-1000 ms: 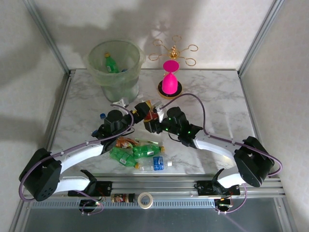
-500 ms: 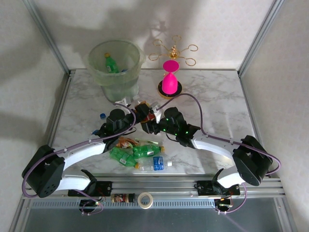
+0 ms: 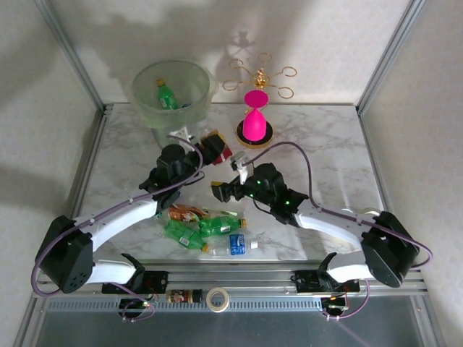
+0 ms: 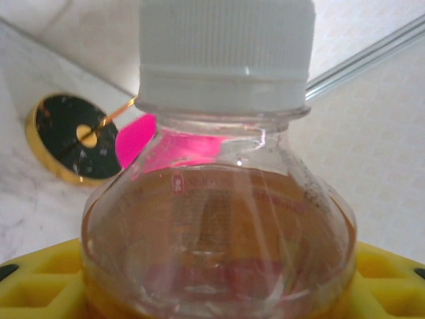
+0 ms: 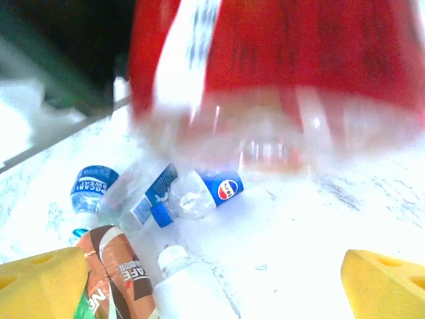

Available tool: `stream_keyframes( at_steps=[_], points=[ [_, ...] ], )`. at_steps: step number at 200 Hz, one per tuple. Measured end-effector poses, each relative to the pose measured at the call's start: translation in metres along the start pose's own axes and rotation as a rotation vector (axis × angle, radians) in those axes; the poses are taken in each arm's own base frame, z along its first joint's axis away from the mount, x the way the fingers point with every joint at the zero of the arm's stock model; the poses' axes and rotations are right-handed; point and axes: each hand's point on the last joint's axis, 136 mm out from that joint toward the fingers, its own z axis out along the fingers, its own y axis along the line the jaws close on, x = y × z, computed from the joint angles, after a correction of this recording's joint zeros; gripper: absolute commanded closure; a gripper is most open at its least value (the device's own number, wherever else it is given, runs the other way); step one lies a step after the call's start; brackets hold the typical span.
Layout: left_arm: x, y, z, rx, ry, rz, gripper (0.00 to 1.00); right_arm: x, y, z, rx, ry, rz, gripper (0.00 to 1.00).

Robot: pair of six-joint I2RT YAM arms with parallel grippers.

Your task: Put the plastic bottles in the bin

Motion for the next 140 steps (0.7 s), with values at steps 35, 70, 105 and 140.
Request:
stream_keyframes(
  at_steps=[35,70,105,140],
  points=[
    [-0.063,-0.016,0.015,-0.010,-0.116,0.078,0.49,-0.010,-0.004,-0.018,0.029,-0.065,0.008,0.01],
    [-0.134,-0.026,0.025,-0.041,-0.244,0.166,0.50,-0.002,-0.014,-0.021,0.081,-0.060,0.025,0.01],
    [-0.197,-0.016,0.041,-0.124,-0.330,0.249,0.49,-0.002,-0.023,-0.023,0.130,-0.065,0.038,0.01],
    [-0.228,0.013,0.062,-0.242,-0.329,0.313,0.49,0.006,-0.032,-0.024,0.175,-0.047,0.046,0.01]
  ],
)
